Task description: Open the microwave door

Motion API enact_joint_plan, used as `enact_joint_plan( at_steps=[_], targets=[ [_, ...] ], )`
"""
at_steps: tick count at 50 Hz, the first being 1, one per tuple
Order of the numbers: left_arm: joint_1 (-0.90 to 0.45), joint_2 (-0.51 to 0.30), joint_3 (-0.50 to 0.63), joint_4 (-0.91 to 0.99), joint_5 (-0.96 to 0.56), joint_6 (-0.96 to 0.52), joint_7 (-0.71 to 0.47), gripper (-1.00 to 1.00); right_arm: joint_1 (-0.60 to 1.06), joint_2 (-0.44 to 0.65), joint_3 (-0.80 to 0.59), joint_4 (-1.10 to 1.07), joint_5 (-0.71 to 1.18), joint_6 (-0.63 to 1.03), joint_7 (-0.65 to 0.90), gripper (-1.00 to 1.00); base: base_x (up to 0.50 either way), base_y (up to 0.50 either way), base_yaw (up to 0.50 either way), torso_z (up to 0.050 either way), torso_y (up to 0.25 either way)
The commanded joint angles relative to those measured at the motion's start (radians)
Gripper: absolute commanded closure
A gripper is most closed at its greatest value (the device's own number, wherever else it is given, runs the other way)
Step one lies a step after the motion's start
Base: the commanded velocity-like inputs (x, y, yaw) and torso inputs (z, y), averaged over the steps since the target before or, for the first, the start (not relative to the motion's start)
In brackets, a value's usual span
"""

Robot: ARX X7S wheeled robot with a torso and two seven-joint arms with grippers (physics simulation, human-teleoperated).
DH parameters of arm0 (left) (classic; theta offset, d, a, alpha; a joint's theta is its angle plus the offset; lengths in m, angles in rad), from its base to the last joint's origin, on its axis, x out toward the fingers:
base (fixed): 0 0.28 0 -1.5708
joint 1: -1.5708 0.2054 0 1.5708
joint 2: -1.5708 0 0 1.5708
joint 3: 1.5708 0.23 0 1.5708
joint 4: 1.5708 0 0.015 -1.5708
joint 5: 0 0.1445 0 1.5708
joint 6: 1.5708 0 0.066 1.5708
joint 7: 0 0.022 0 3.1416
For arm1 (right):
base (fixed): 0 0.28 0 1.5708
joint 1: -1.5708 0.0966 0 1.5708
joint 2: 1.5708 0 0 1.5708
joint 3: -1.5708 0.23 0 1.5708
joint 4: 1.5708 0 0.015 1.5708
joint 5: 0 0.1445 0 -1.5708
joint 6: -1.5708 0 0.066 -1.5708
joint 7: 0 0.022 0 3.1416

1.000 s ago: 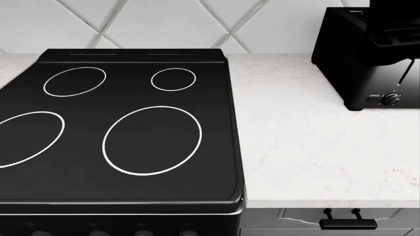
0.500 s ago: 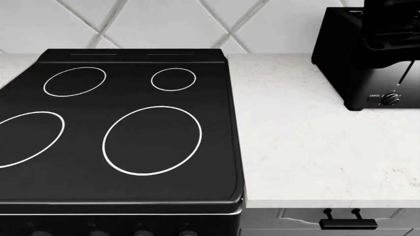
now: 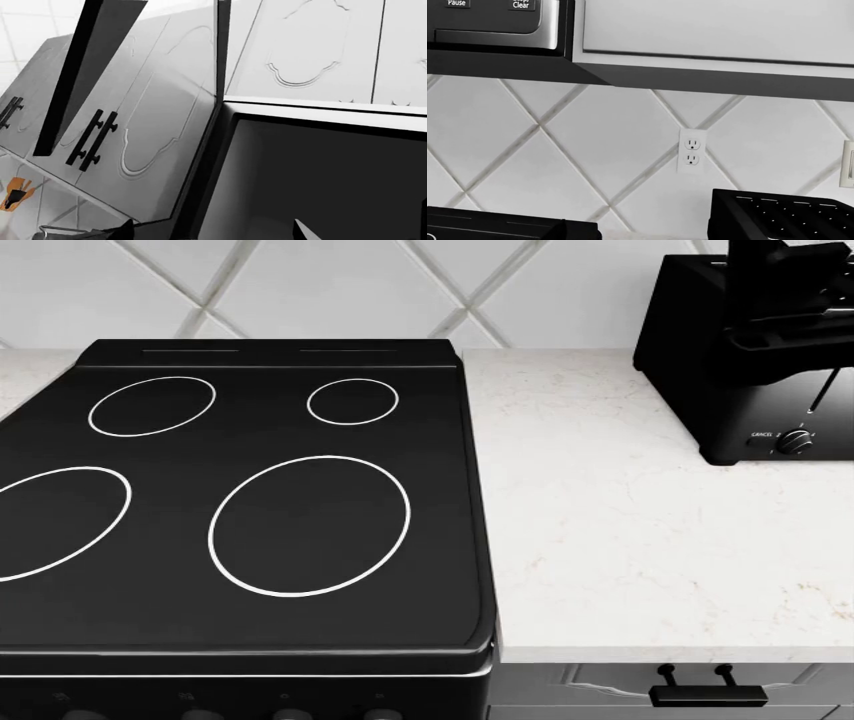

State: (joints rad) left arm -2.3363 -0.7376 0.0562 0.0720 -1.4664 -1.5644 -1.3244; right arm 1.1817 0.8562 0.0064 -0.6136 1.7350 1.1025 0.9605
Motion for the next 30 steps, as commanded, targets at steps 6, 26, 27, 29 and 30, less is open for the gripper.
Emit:
enact_joint_plan(
  at_steps=[6, 26, 27, 29, 30],
  targets=[
    [-0.02, -0.179, 0.219, 0.01, 1.003, -0.006, 0.931, -1.0, -0.014, 0.022, -0.002, -0.017, 0.024, -0.006, 0.02, -1.0, 0.0, 0.0, 0.0, 0.0, 0.0],
    [-0.02, 0.007, -0.038, -0.6, 2.735, 0.717, 1.75, -1.0, 0.11, 0.011, -0.138, -0.034, 0.204, -0.031, 0.265, -1.0, 0.0, 0.0, 0.0, 0.0, 0.0],
    [-0.02, 0.007, -0.039, -0.605, 2.742, 0.732, 1.726, -1.0, 0.114, 0.011, -0.143, -0.036, 0.212, -0.034, 0.276, -1.0, 0.0, 0.0, 0.0, 0.0, 0.0],
    [-0.02, 0.002, -0.04, -0.61, 2.75, 0.758, 1.661, -1.0, 0.116, 0.01, -0.152, -0.044, 0.226, -0.041, 0.297, -1.0, 0.0, 0.0, 0.0, 0.0, 0.0],
    [-0.02, -0.003, -0.04, -0.618, 2.765, 0.77, 1.638, -1.0, 0.116, 0.011, -0.156, -0.049, 0.233, -0.044, 0.307, -1.0, 0.0, 0.0, 0.0, 0.0, 0.0]
  ],
)
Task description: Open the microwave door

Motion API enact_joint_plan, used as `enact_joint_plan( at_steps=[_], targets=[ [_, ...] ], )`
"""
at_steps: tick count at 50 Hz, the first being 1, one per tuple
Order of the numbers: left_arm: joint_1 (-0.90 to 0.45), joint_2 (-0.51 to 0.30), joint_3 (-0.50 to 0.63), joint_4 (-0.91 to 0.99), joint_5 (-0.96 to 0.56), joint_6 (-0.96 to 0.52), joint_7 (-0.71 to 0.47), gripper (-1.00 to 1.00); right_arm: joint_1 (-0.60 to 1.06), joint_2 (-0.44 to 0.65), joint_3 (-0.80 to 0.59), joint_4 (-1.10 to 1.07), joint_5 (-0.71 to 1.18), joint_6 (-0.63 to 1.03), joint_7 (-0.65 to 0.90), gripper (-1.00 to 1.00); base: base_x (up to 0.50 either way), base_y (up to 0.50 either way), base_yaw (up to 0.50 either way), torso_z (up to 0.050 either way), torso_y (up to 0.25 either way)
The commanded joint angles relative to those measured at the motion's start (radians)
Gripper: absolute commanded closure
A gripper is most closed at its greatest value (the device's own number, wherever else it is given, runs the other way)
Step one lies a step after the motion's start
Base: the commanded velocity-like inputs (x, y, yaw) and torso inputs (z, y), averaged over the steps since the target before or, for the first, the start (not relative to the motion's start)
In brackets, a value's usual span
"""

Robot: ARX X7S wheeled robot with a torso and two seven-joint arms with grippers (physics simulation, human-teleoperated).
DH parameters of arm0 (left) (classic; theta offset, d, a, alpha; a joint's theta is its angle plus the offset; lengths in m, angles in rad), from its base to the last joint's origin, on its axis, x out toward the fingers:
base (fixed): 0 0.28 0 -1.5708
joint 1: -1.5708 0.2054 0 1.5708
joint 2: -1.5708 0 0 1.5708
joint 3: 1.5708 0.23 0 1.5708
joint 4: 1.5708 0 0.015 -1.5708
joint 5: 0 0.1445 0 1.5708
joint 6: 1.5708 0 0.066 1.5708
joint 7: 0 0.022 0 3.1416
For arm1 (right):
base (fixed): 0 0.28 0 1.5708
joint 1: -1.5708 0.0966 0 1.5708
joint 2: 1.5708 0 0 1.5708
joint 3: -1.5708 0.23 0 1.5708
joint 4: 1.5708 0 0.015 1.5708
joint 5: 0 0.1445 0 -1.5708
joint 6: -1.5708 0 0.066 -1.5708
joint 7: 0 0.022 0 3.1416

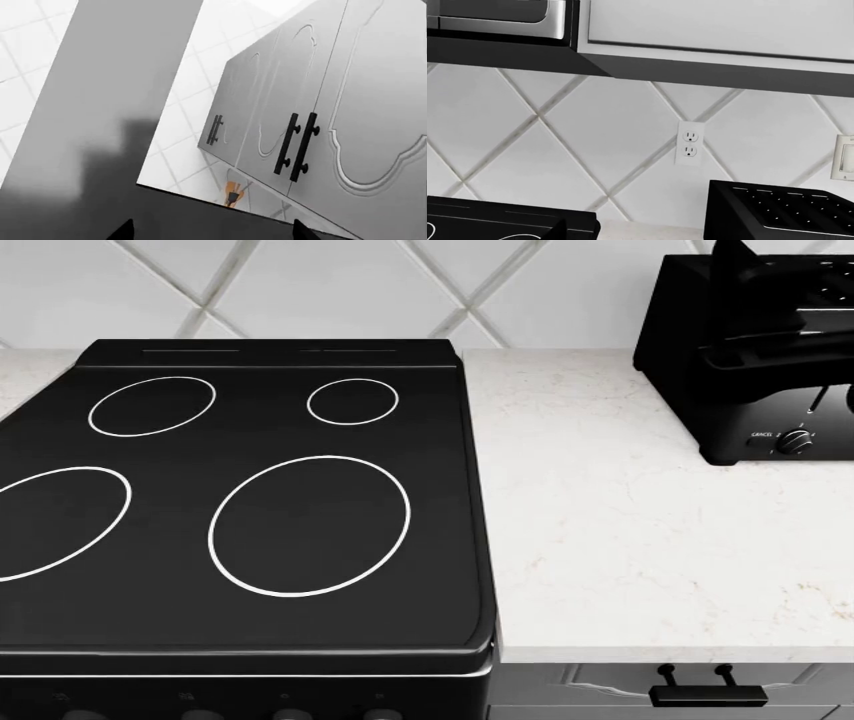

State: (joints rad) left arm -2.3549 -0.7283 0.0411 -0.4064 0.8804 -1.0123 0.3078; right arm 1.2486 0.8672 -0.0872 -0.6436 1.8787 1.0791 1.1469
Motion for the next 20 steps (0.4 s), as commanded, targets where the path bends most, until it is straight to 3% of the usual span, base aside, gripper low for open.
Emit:
enact_joint_plan(
  at_steps=[1, 11, 20],
  targets=[
    [-0.001, -0.018, -0.026, -0.146, 0.433, 0.232, -0.011, -1.0, 0.048, 0.001, -0.065, -0.022, 0.094, -0.023, 0.128, -1.0, 0.0, 0.0, 0.0, 0.0, 0.0],
    [-0.001, -0.077, -0.028, -0.139, 0.427, 0.209, -0.024, -1.0, 0.04, 0.0, -0.074, -0.029, 0.097, -0.031, 0.134, -1.0, 0.0, 0.0, 0.0, 0.0, 0.0],
    [-0.001, 0.033, -0.021, -0.105, 0.265, 0.085, 0.1, -1.0, -0.016, 0.018, -0.032, -0.049, 0.083, -0.05, 0.107, -1.0, 0.0, 0.0, 0.0, 0.0, 0.0]
  ],
)
